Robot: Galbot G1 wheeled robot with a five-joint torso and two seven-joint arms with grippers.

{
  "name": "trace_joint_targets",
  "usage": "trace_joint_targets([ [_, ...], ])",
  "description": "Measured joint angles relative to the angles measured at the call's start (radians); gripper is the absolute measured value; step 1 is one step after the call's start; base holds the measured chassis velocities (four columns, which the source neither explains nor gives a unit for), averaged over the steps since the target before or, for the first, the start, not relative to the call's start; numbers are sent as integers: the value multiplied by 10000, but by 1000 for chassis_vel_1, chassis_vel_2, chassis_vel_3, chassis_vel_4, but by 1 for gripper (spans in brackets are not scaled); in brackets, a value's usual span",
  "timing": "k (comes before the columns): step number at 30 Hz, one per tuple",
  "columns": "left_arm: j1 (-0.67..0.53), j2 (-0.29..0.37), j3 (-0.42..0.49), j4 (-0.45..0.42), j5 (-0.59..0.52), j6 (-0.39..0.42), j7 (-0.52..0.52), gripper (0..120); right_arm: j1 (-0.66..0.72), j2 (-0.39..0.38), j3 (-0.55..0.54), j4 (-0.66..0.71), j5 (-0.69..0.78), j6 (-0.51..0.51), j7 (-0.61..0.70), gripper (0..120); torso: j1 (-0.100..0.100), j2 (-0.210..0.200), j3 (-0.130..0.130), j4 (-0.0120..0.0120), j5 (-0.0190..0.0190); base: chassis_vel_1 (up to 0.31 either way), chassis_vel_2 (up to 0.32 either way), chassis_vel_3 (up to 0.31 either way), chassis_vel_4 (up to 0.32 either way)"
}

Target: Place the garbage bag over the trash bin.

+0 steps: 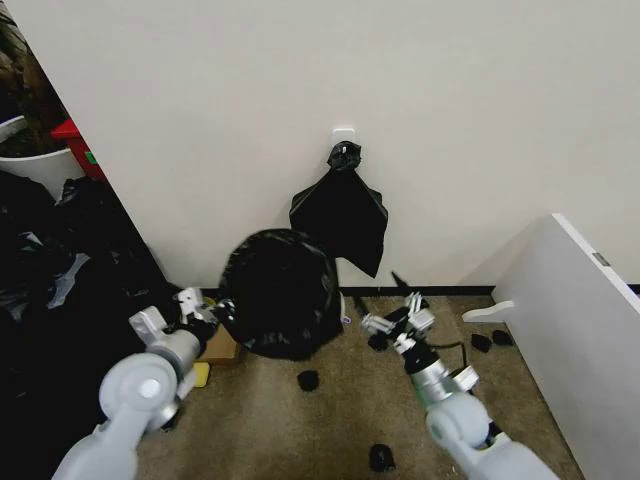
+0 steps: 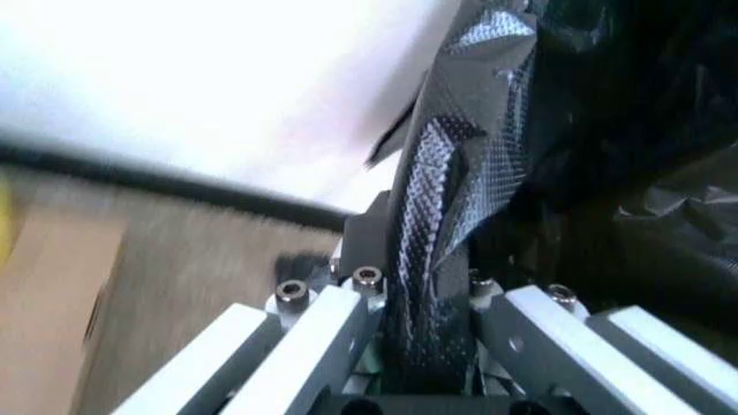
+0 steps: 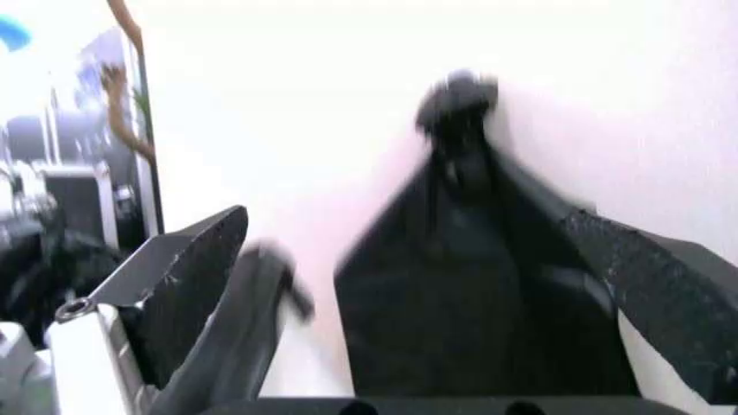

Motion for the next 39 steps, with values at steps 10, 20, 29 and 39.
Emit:
trace_joint_targets([
  [10, -499, 850, 142, 2517, 2361, -3130, 6195, 1, 514, -575, 430, -804, 90, 192, -2957, 100, 0, 0, 0, -4, 0, 0, 0, 0, 0],
  [20, -916, 838, 172, 3622, 3191, -4476, 8054, 1, 704, -390, -182, -1137, -592, 323, -3048, 100, 0, 0, 1, 0, 4, 0, 0, 0, 0],
  [29, -939, 684, 196, 3647, 3248, -4592, 8179, 1, 746, -312, -883, -927, -1001, 111, -2046, 100, 0, 0, 0, 0, 3, 0, 0, 0, 0],
  [39, -856, 637, 70, 3572, 3304, -4750, 8817, 1, 959, -213, -1060, -1109, -2004, -484, -267, 100, 0, 0, 0, 0, 3, 0, 0, 0, 0],
])
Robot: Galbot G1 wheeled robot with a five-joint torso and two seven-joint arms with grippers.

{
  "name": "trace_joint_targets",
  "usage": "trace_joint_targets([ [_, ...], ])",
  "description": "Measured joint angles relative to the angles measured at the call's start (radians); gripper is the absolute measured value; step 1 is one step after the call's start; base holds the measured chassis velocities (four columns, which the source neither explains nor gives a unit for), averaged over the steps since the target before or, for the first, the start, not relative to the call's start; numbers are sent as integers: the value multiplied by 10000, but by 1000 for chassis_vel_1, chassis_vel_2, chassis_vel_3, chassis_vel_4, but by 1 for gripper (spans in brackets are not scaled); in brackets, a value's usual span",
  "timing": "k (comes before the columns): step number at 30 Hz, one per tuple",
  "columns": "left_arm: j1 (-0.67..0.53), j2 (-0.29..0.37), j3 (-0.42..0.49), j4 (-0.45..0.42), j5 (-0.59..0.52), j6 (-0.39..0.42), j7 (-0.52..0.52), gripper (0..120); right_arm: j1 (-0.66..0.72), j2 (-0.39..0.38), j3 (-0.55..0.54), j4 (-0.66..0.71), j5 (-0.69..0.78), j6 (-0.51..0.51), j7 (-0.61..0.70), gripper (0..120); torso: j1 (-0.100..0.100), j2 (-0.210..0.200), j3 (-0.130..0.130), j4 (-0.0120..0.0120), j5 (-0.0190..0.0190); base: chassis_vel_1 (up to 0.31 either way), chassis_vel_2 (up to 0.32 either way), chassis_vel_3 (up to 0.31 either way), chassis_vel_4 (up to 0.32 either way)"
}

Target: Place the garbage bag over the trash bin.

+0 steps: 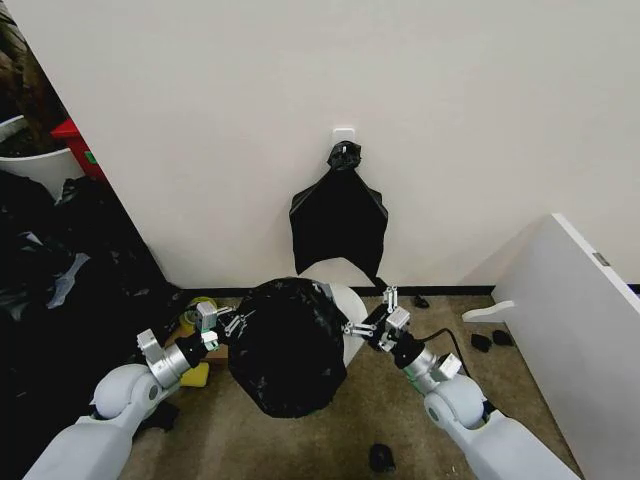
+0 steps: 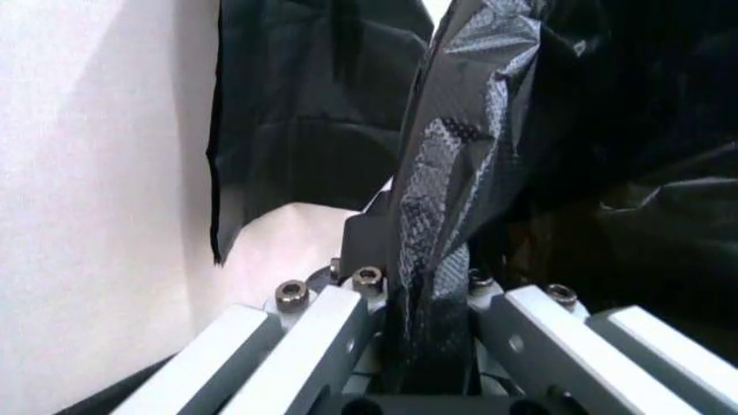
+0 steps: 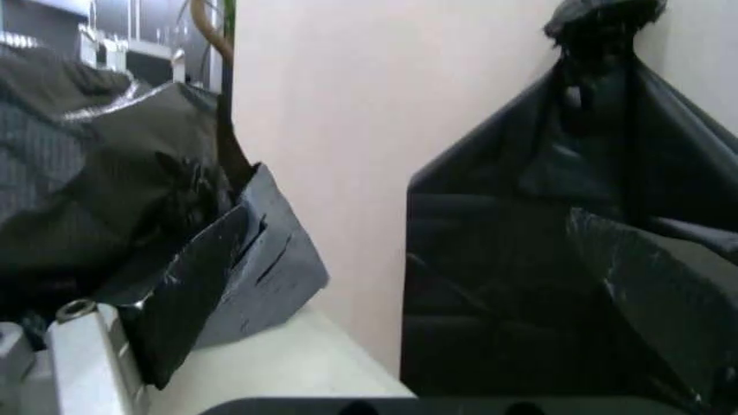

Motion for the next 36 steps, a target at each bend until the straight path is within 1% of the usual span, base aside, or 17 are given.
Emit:
trace_joint_targets([
  [8, -21, -17, -43, -37, -53, -56, -230, 1, -28, -83, 118, -86, -122, 12, 67, 100, 0, 0, 0, -1, 0, 0, 0, 0, 0],
  [15, -64, -41, -157, -135, -360, -57, -672, 1, -141, -136, 501, -208, -1065, -52, 609, 100, 0, 0, 0, -2, 1, 0, 0, 0, 0],
  [18, -70, -33, -191, -189, -452, -22, -882, 1, -183, -115, 653, -33, -890, 35, 664, 100, 0, 0, 0, -1, 0, 0, 0, 0, 0],
  [20, -48, -32, -191, -317, -526, 114, -1389, 1, -182, -42, 873, 224, -386, 136, 723, 100, 0, 0, 0, 0, 1, 0, 0, 0, 0],
  [21, -48, -32, -191, -317, -526, 114, -1389, 1, -182, -42, 873, 224, -386, 136, 723, 100, 0, 0, 0, 0, 1, 0, 0, 0, 0],
  [24, 126, -45, -41, -922, -540, 1069, -3042, 1, -181, -150, 1295, 1027, 938, -151, 1299, 100, 0, 0, 0, 2, 3, 0, 0, 0, 0],
  [25, 206, -51, 55, -1248, -550, 1562, -3744, 1, -182, -310, 1531, 1477, 1335, -463, 1744, 100, 0, -1, 1, 1, 3, 0, 0, 0, 0],
  [26, 206, -51, 55, -1248, -550, 1562, -3744, 1, -182, -310, 1531, 1477, 1335, -463, 1744, 100, 0, -1, 1, 1, 3, 0, 0, 0, 0],
  [28, 333, -104, 152, -1951, -840, 2549, -5188, 1, -180, -820, 2143, 2367, 2003, -1323, 2527, 100, 0, 0, 0, -1, -1, 0, 0, 0, 0],
  [29, 357, -130, 166, -2168, -968, 2844, -5617, 1, -180, -973, 2335, 2584, 2081, -1619, 2791, 100, 0, 0, 0, 1, 4, 0, 0, 0, 0],
  [30, 357, -130, 166, -2168, -968, 2844, -5617, 1, -180, -973, 2335, 2584, 2081, -1619, 2791, 100, 0, 0, 0, 1, 4, 0, 0, 0, 0],
  [31, 381, -181, 191, -2526, -1169, 3390, -6336, 1, -192, -1233, 2679, 2908, 2165, -2143, 3268, 100, 0, 0, 0, 2, 5, 0, 0, 0, 0],
  [32, 381, -256, 249, -2943, -1408, 4189, -7256, 1, -233, -1554, 3074, 3193, 2217, -2657, 3786, 100, -1, 0, -1, 1, 3, 0, 0, 0, 0],
  [33, 381, -256, 249, -2943, -1408, 4189, -7256, 1, -233, -1554, 3074, 3193, 2217, -2657, 3786, 100, -1, 0, -1, 1, 3, 0, 0, 0, 0],
  [34, 331, -397, 371, -3496, -1997, 5559, -8736, 1, -328, -2019, 3610, 3541, 2257, -3257, 4442, 100, 0, 0, -1, -3, 1, 0, 0, 0, 0],
  [35, 302, -525, 447, -3899, -2582, 6552, -9966, 1, -415, -2332, 3852, 3701, 2258, -3574, 4804, 100, 0, 0, -1, -8, -1, 0, 0, 0, 0],
  [36, 316, -581, 466, -4103, -2851, 6978, -10554, 1, -430, -2436, 3875, 3731, 2254, -3660, 4917, 100, 0, 0, -1, -8, -1, 0, 0, 0, 0],
])
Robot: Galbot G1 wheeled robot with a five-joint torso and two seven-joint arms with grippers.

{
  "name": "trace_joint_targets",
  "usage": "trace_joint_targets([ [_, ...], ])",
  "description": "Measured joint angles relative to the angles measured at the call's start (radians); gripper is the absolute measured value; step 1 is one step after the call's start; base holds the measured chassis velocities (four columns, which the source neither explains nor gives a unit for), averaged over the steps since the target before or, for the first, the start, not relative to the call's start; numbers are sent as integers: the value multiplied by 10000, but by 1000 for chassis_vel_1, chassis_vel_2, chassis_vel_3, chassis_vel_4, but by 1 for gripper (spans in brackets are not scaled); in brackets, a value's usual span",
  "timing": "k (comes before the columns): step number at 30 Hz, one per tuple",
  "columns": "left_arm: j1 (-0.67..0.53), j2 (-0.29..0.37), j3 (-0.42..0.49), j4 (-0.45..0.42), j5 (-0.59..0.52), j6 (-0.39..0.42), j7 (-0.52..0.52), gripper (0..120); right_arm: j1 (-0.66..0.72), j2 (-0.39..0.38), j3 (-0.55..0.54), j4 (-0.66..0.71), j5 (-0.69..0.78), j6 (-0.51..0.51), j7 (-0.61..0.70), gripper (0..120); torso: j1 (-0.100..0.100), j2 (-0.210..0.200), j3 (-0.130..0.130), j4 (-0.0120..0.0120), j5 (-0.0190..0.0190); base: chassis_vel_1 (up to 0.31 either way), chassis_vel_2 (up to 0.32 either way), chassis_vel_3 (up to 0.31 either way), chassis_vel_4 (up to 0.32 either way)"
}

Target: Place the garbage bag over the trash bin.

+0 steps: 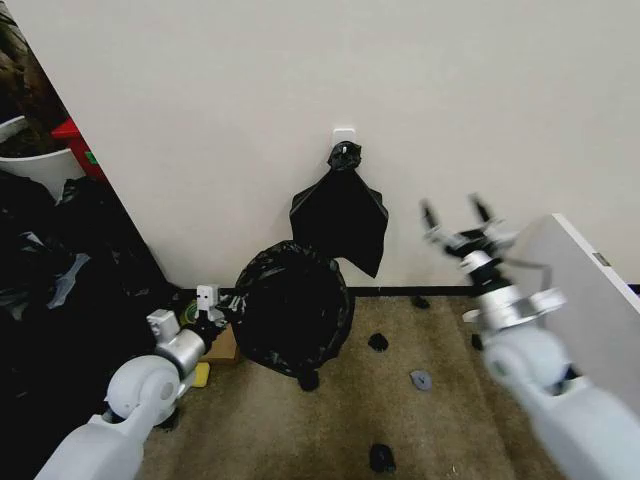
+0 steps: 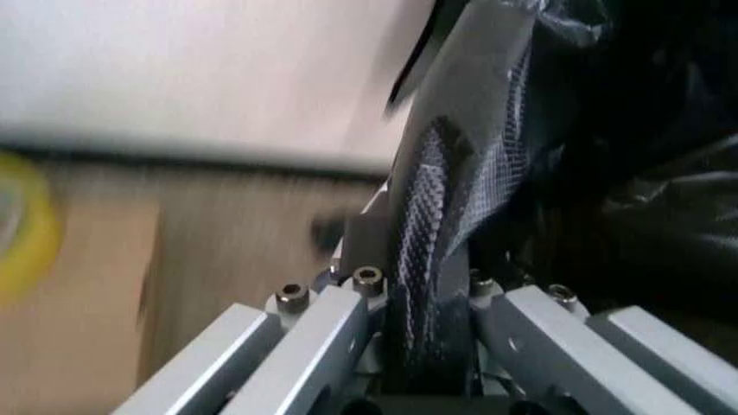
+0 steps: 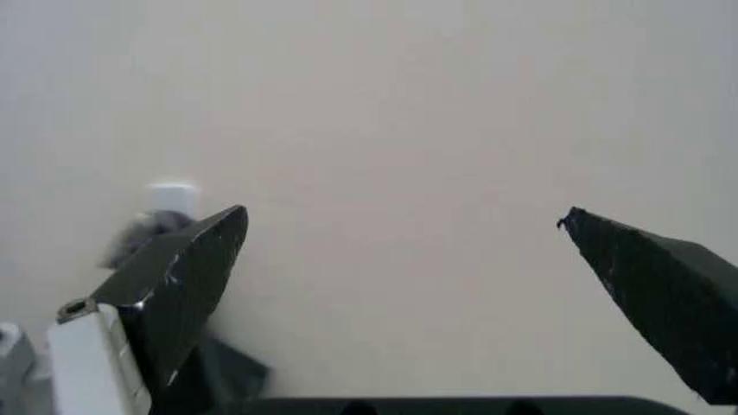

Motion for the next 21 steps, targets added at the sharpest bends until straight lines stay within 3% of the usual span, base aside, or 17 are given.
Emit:
trace_joint_targets([
  [1, 0, 0, 0, 0, 0, 0, 0, 1, 0, 0, 0, 0, 0, 0, 0, 100, 0, 0, 0, 0, 0, 0, 0, 0, 0],
  [3, 159, -230, 46, -635, -849, 1046, -1610, 1, 13, -237, -185, 68, -59, -263, 291, 100, 0, 0, 0, 11, 7, 0, 0, 0, 0],
  [8, 247, -496, 288, -854, -1551, 1442, -2981, 1, -7, -63, -662, 119, -376, -417, 488, 100, 0, -1, 1, 8, 5, 0, 0, 0, 0],
  [15, 544, -1080, 544, -366, -1383, 1207, -3087, 1, 79, 313, -1146, -125, -924, -357, 444, 100, 0, 0, 1, 9, 3, 0, 0, 0, 0],
  [17, 624, -1395, 668, -84, -875, 1002, -2999, 1, 112, 434, -1245, -252, -1041, -306, 385, 100, 0, 0, 0, 7, 0, 0, 0, 0, 0],
  [21, 685, -1560, 845, 113, -152, 658, -3012, 15, 115, 562, -1338, -332, -1076, -298, 362, 100, 0, 0, 1, 8, 3, 0, 0, 0, 0],
])
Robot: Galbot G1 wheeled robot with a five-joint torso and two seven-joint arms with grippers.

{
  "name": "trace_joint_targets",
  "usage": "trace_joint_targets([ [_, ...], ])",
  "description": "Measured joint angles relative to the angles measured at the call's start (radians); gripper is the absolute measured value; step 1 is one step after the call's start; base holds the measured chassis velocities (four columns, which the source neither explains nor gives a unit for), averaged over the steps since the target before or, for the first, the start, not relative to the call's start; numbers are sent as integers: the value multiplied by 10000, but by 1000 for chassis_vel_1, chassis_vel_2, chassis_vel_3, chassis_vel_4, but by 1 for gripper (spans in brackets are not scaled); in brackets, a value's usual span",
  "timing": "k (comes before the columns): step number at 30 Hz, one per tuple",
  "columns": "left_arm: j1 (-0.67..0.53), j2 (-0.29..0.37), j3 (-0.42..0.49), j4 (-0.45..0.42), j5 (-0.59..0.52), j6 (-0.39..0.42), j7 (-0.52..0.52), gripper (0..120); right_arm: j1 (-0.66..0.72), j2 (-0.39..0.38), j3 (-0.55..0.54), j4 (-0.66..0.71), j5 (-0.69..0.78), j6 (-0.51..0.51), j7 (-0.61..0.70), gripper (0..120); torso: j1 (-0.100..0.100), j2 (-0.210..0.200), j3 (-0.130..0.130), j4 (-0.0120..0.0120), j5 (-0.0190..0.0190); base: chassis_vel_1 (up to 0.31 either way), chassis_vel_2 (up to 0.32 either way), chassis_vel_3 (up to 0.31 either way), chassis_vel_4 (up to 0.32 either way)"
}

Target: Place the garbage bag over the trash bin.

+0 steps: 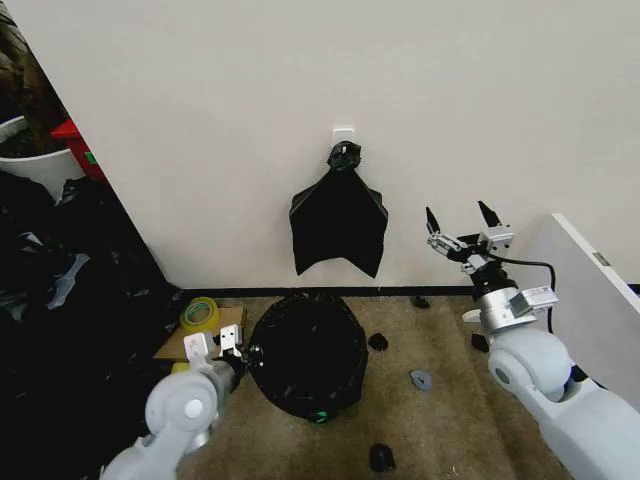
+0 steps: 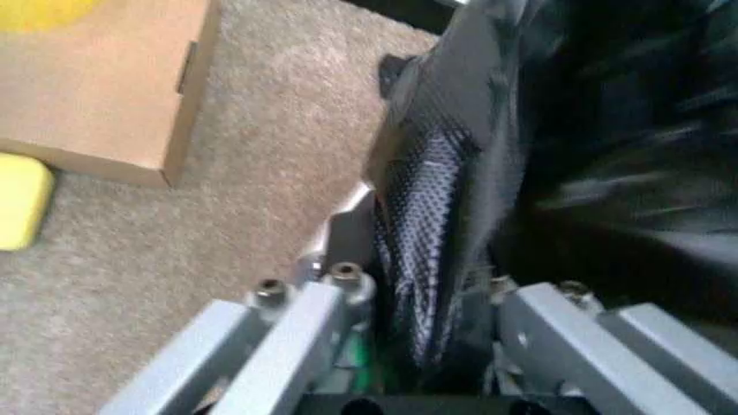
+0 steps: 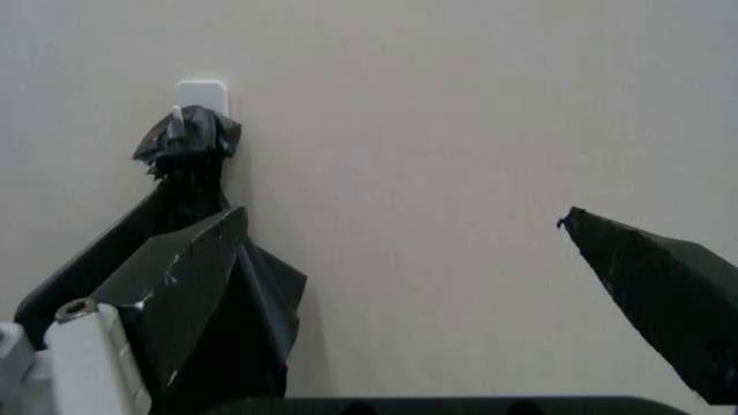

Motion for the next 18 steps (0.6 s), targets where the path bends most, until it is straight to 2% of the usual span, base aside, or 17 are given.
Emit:
trace_joint_targets([
  [3, 43, -16, 19, 42, 89, -23, -134, 29, 1, 68, -9, -15, 3, -6, 3, 100, 0, 0, 0, 0, -2, 0, 0, 0, 0],
  [4, 43, -16, 19, 42, 89, -23, -134, 29, 1, 68, -9, -15, 3, -6, 3, 100, 0, 0, 0, 0, -2, 0, 0, 0, 0],
  [8, 165, 115, -52, -218, 83, 0, -278, 47, -10, 80, 16, -12, 7, -7, 3, 100, 0, 0, 0, 0, -5, 0, 0, 0, 0],
  [9, 165, 115, -52, -218, 83, 0, -278, 47, -10, 80, 16, -12, 7, -7, 3, 100, 0, 0, 0, 0, -5, 0, 0, 0, 0],
  [12, 372, 434, -191, -928, -91, 132, -531, 60, -58, 74, 87, 13, 7, -7, -2, 100, 0, 0, 0, 0, -2, 0, 0, 0, 0],
  [13, 372, 434, -191, -928, -91, 132, -531, 60, -58, 74, 87, 13, 7, -7, -2, 100, 0, 0, 0, 0, -2, 0, 0, 0, 0],
  [16, 600, 965, -436, -2167, -203, 232, -964, 73, -83, 74, 262, 27, 45, -3, -12, 100, 0, 0, 0, 1, -2, 0, 0, 0, 0],
  [17, 644, 1087, -534, -2579, 64, 108, -918, 81, -97, 84, 343, 27, 108, 1, -20, 100, 0, 0, 0, 1, -1, 0, 0, 0, 0],
  [18, 644, 1087, -534, -2579, 64, 108, -918, 81, -97, 84, 343, 27, 108, 1, -20, 100, 0, 0, 0, 1, -1, 0, 0, 0, 0],
])
